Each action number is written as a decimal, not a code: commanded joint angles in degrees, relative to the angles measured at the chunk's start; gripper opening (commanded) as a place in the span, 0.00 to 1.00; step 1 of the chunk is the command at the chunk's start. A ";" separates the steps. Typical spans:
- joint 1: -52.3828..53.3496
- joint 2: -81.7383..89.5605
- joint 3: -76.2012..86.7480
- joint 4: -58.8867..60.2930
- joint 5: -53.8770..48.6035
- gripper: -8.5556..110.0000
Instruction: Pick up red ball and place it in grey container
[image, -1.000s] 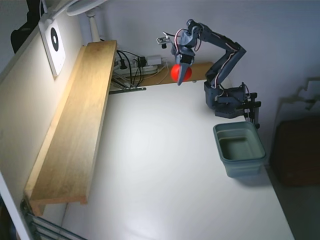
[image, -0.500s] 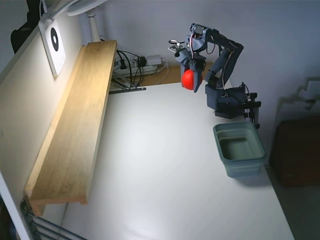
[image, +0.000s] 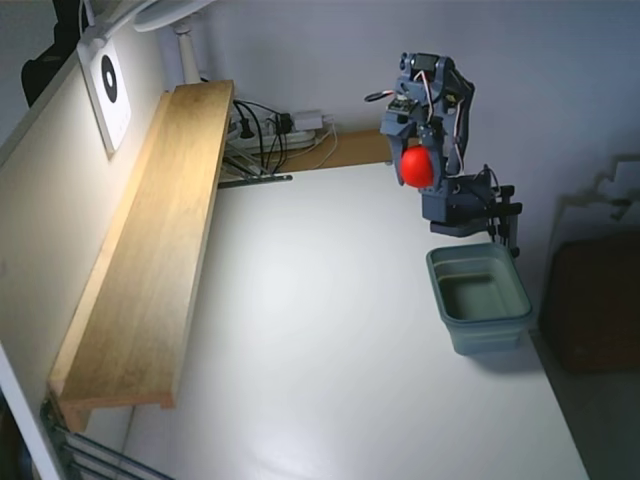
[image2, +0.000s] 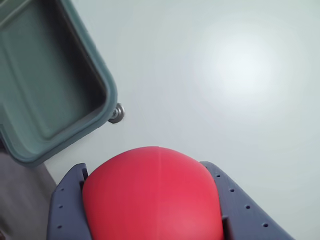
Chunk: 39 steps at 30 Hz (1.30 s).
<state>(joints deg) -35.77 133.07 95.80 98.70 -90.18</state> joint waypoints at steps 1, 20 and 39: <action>-6.32 -0.01 -1.98 0.54 0.18 0.27; -15.66 -13.37 -5.34 -9.46 0.18 0.27; -21.86 -36.31 -20.24 -17.51 0.18 0.27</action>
<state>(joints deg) -54.67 95.62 78.13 81.83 -90.18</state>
